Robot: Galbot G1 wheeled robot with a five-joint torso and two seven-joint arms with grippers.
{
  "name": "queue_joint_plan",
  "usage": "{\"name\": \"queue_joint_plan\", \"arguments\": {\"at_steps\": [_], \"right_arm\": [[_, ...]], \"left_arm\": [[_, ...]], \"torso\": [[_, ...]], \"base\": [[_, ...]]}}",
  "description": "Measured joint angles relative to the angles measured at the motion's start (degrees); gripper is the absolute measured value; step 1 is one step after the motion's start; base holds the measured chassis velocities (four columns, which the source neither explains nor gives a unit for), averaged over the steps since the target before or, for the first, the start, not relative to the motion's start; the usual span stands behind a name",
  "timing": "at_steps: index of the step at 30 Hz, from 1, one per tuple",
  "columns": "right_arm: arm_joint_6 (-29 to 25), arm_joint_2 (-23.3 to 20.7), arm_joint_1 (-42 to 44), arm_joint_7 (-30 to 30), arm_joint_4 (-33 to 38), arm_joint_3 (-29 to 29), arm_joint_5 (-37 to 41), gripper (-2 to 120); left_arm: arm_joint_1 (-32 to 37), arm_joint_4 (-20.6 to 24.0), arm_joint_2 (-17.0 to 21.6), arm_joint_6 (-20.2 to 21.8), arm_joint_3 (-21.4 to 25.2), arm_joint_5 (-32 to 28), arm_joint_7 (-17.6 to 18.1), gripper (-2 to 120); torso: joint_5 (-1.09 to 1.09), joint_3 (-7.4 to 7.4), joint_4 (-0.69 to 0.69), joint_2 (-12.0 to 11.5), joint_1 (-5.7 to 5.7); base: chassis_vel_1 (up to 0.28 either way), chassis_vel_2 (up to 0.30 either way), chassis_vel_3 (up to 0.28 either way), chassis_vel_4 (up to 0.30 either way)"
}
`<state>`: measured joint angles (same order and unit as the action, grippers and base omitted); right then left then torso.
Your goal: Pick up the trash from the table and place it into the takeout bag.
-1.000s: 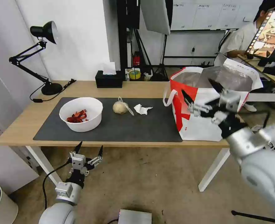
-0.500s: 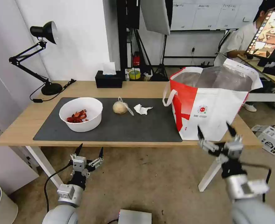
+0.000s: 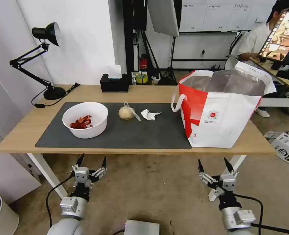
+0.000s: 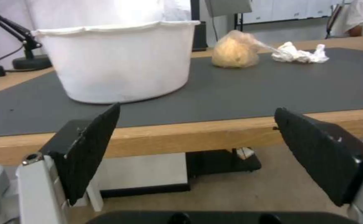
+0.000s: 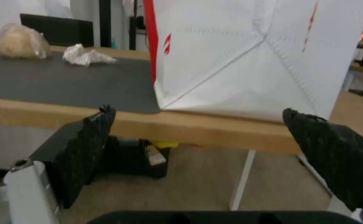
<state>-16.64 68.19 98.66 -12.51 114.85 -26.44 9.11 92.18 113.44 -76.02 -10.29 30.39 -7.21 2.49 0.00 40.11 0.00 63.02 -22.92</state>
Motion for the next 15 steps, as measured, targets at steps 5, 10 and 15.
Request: {"name": "queue_joint_plan", "arguments": {"at_steps": [5,10,15], "right_arm": [[0.00,0.08,-0.70,-0.08,-1.22,0.90,-0.04,98],[0.00,0.14,-0.92,-0.12,-1.31,1.16,-0.05,98],[0.10,0.43,-0.98,-0.27,-0.92,1.18,-0.05,98]], "left_arm": [[0.11,0.01,0.01,-0.04,0.32,0.04,0.12,100],[0.12,0.01,-0.01,-0.08,0.35,0.04,0.13,100],[0.06,0.01,-0.07,-0.12,0.25,0.04,0.13,100]], "torso": [[0.00,0.00,0.00,0.00,0.00],[0.00,0.00,0.00,0.00,0.00],[0.00,0.00,0.00,0.00,0.00]], "base": [[0.000,0.000,0.000,0.000],[0.000,0.000,0.000,0.000],[0.000,0.000,0.000,0.000]]}}
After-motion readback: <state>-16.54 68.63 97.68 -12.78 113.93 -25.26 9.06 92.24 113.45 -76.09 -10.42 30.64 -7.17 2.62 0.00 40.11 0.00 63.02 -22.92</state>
